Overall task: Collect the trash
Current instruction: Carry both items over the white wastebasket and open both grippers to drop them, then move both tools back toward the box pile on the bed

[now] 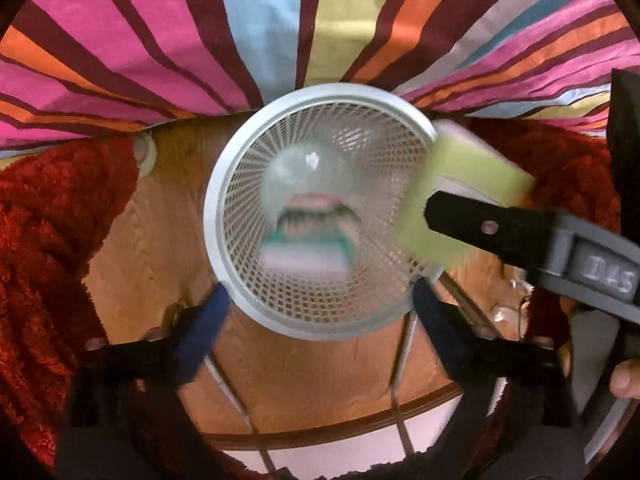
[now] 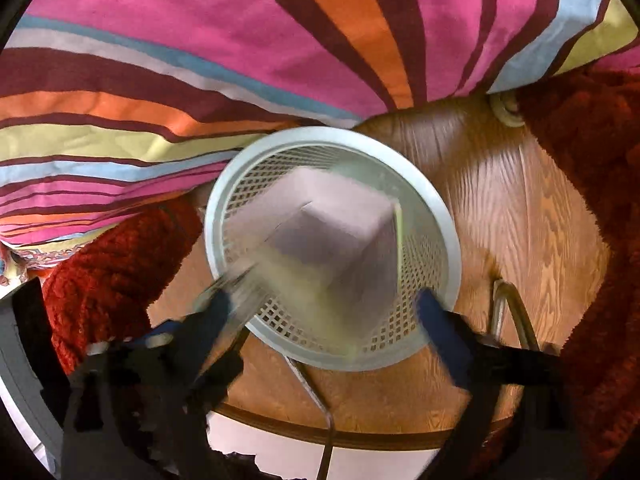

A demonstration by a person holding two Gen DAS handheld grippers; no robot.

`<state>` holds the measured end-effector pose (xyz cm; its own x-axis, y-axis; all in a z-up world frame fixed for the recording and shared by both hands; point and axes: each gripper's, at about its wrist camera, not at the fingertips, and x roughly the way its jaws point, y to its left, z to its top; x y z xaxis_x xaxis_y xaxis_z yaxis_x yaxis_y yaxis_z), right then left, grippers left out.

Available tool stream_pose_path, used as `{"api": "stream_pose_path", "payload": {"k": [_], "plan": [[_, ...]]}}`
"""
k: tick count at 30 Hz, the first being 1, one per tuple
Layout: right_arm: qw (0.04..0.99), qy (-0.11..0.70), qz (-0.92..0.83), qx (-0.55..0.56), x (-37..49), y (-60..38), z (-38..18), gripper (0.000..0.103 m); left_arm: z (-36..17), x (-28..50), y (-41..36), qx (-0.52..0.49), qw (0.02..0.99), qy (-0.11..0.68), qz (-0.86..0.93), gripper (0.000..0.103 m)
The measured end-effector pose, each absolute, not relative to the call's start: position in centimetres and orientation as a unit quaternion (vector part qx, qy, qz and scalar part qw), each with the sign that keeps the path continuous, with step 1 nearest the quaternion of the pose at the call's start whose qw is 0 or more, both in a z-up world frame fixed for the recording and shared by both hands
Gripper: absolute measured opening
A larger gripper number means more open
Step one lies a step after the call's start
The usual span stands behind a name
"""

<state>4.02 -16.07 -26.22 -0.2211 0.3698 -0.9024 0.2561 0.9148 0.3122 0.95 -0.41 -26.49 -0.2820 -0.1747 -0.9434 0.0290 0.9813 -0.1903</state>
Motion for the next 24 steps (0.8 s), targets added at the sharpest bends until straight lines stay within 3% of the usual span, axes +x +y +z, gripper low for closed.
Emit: {"api": "stream_pose_path", "payload": {"k": [8,17,24], "plan": [[0.599,0.773,0.022,0.206,3.3,-17.3,-26.4,0.095,-26.5,1.0,-0.1,-0.044,0.598,0.796,-0.08,0.092],[0.737,0.662,0.012,0.137,3.2,-18.3,-17.4,0.095,-22.3,1.8,0.7,-0.04,0.682,0.727,-0.061,0.092],[0.815,0.57,-0.013,0.1,2.6,-19.5,-10.9,0.095,-16.3,1.9,0.8,-0.001,0.776,0.628,-0.053,0.092]]}}
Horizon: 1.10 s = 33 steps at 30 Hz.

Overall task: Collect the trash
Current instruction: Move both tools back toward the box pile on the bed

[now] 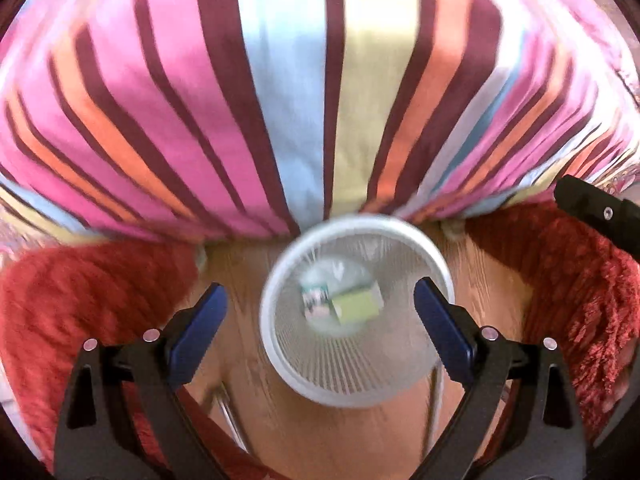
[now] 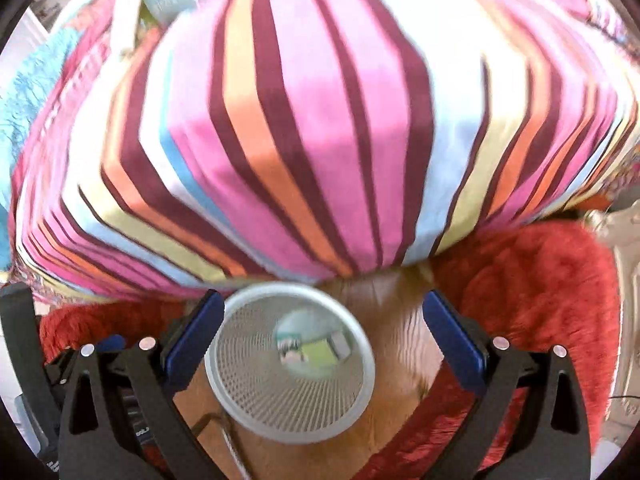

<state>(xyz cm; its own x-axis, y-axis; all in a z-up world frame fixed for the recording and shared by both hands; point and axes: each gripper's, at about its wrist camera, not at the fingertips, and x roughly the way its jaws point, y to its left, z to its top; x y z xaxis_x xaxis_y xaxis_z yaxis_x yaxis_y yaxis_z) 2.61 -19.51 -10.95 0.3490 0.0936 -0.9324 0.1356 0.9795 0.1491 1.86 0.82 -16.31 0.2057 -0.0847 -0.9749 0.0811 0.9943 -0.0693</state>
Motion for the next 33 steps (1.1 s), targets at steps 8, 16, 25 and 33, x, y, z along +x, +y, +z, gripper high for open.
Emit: {"api": "stream_pose_path", "payload": {"k": [8,16,25,33], "plan": [[0.872,0.483,-0.017,0.076,2.2,-19.4,-5.6,0.095,-10.1,2.0,1.6,-0.002,0.847,0.531,-0.041,0.092],[0.899,0.432,0.011,0.078,2.8,-19.3,-2.5,0.095,-6.4,3.2,2.6,-0.003,0.875,0.482,-0.031,0.092],[0.924,0.373,0.023,0.086,4.6,-19.8,-0.5,0.095,-4.7,6.6,2.7,0.01,0.893,0.45,-0.025,0.092],[0.924,0.372,0.045,0.072,8.4,-20.2,-0.3,0.095,-4.3,11.1,1.5,0.027,0.897,0.44,-0.036,0.092]]}}
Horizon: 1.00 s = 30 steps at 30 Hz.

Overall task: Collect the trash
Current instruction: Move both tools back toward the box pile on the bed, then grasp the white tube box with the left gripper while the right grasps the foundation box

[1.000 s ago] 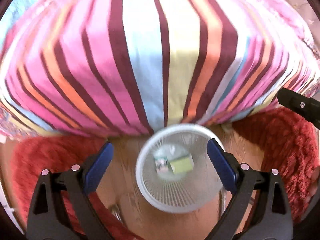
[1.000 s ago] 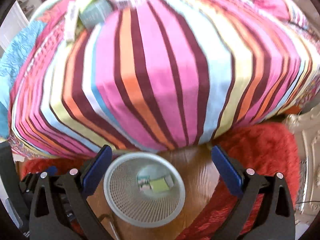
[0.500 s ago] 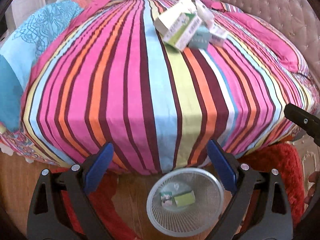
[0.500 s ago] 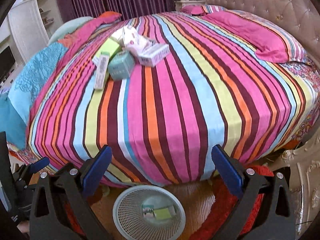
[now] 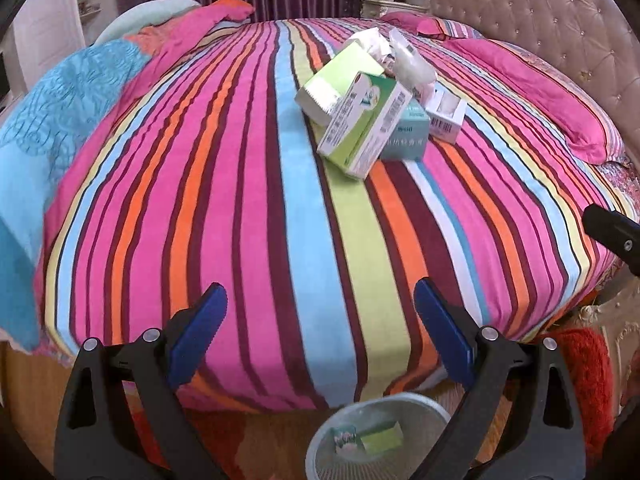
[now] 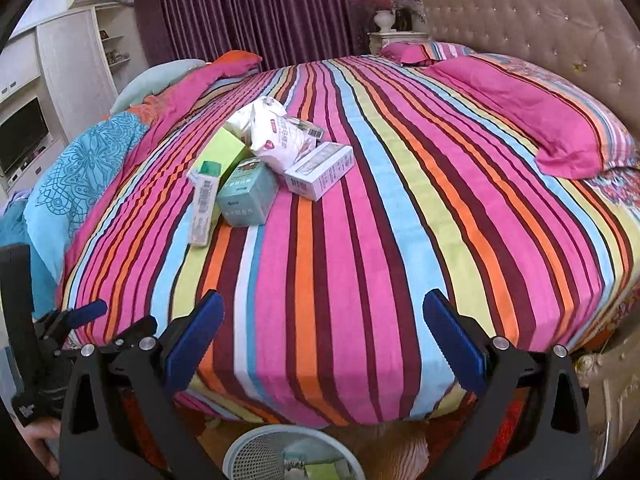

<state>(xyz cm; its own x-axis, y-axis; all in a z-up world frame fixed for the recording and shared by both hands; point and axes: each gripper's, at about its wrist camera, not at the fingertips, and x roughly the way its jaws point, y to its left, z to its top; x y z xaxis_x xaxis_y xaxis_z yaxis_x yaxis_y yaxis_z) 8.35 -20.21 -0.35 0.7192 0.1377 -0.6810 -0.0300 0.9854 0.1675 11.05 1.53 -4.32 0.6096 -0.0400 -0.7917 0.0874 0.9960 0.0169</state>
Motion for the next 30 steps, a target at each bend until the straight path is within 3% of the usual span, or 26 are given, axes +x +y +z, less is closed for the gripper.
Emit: {"api": "stream_pose_path", "payload": {"k": [30], "plan": [[0.912,0.402,0.083,0.026,22.4,-20.4,-3.0,0.095,-6.1,26.1,0.0,0.061,0.885,0.436,-0.155,0.092]]}}
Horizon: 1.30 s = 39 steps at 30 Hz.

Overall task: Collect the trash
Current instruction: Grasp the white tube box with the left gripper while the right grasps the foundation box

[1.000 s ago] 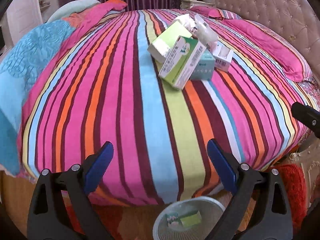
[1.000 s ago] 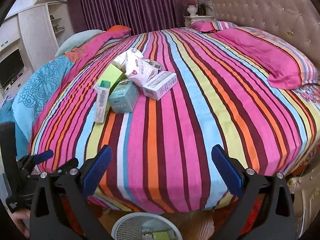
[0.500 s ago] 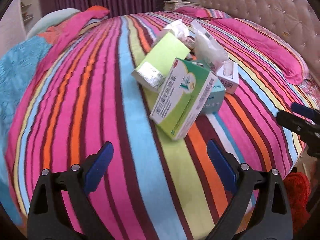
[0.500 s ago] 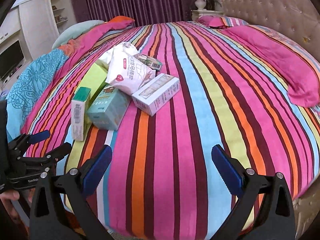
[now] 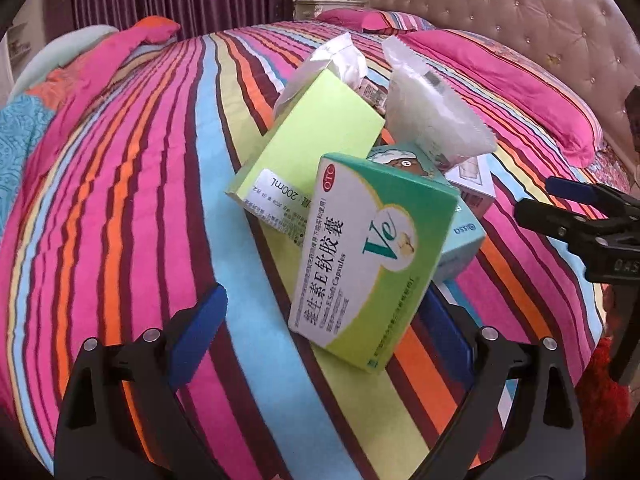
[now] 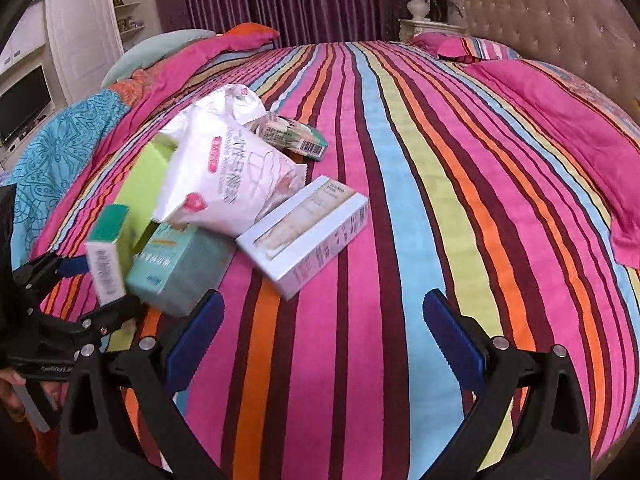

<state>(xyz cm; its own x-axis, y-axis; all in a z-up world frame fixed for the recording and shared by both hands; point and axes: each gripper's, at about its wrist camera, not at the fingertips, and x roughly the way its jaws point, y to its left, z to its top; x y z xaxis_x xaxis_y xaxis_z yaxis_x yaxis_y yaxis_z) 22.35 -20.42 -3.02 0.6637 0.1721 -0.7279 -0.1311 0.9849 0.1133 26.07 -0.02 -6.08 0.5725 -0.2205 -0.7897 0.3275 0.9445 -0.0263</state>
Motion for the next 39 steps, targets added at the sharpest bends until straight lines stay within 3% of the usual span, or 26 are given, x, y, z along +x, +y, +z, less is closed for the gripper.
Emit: {"api": "stream_pose_path", "payload": {"k": [14,24,26,29,37,38,39], "plan": [[0.904,0.398,0.143,-0.057,26.5,-19.4,-3.9,0.095,-7.4,27.7,1.2,-0.041,0.865,0.481,-0.138,0.092],[0.892,0.396,0.195,-0.097,28.2,-18.4,-4.3,0.095,-7.2,28.1,0.4,-0.038,0.863,0.479,-0.154,0.09],[0.882,0.42,0.199,-0.075,28.9,-18.6,-4.7,0.095,-7.3,28.1,0.2,-0.025,0.865,0.478,-0.149,0.067],[0.875,0.44,0.195,-0.048,29.3,-18.8,-5.1,0.095,-7.3,28.0,0.0,-0.005,0.872,0.473,-0.13,0.048],[0.884,0.444,0.146,-0.022,27.8,-19.1,-4.9,0.092,-7.1,28.1,1.4,-0.032,0.869,0.476,-0.135,0.044],[0.885,0.443,0.139,-0.015,27.6,-19.4,-4.8,0.092,-7.0,28.2,1.5,-0.033,0.868,0.476,-0.135,0.029],[0.887,0.442,0.132,-0.006,27.2,-19.7,-4.7,0.092,-7.0,28.0,1.7,-0.035,0.867,0.478,-0.135,0.029]]}}
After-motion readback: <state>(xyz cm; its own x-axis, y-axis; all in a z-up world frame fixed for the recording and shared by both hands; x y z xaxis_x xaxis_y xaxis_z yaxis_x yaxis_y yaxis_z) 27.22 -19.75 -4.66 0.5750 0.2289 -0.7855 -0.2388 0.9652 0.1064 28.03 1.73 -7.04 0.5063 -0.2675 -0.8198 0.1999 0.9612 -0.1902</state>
